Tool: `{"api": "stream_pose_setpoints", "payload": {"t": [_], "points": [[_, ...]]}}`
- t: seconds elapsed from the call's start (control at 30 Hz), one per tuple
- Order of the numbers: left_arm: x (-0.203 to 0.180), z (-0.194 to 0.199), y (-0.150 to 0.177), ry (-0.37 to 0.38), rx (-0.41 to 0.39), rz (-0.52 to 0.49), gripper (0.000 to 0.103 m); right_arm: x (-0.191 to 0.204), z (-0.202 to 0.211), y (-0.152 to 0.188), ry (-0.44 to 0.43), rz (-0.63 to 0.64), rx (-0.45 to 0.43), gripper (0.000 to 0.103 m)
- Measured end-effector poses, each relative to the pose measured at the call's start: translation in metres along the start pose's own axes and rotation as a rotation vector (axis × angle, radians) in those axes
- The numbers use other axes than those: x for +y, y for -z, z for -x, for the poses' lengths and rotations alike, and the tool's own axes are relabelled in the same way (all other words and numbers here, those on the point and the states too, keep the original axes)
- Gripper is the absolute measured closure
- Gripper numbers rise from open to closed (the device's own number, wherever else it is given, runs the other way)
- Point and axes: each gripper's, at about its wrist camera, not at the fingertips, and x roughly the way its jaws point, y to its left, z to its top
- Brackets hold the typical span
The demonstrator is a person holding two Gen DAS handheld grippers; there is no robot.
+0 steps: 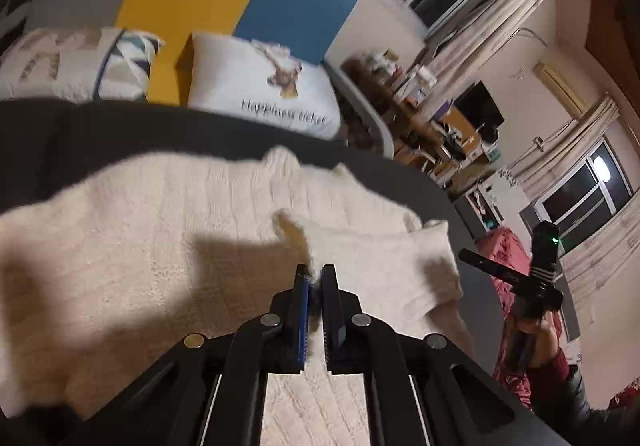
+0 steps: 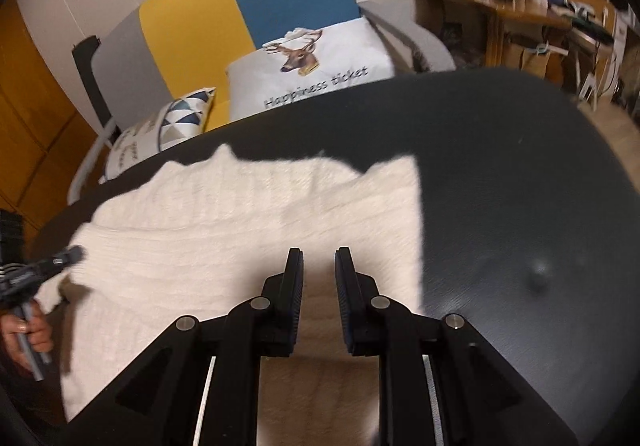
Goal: Fold clothes
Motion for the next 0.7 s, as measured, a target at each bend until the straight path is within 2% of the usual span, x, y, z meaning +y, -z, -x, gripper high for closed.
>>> {"api": "stream_pose_setpoints", "payload": {"t": [0.1,0.27,0.33,0.4,0.47,0.6,0.63,0.67,0.7], "points": [[0.004,0.013,0.005,-0.031,-0.036,-0.001,0.099,-0.010,-0.008,-0.014,0.022,-0.012,-0.007,0.085],[0.020,-0.009,0.012,-0.114,0.056,0.013,0.099,-0.020,-0.041,-0.027,0.031,-0.020,0.050,0.085],[0.023,-0.014,0.014,-0.107,0.069,0.025,0.099,-0.020,-0.053,-0.026,0.068,-0.011,0.080,0.085],[0.023,-0.015,0.015,-0.112,0.065,0.029,0.098,-0.024,-0.056,-0.024,0.070,-0.014,0.092,0.085],[0.023,-0.018,0.015,-0.148,0.083,0.019,0.098,-0.030,-0.055,-0.024,0.061,-0.030,0.096,0.085],[0.022,-0.019,0.016,-0.130,0.092,0.005,0.098,-0.052,-0.037,-0.032,-0.065,-0.153,0.066,0.085],[0.023,-0.018,0.016,-0.120,0.088,0.014,0.098,-0.061,-0.033,-0.035,-0.104,-0.204,0.049,0.081],[0.023,-0.016,0.016,-0.110,0.084,0.023,0.098,-0.070,-0.029,-0.038,-0.143,-0.255,0.032,0.073],[0.024,-0.015,0.015,-0.100,0.080,0.032,0.098,-0.079,-0.029,-0.041,-0.182,-0.300,0.029,0.050]]}}
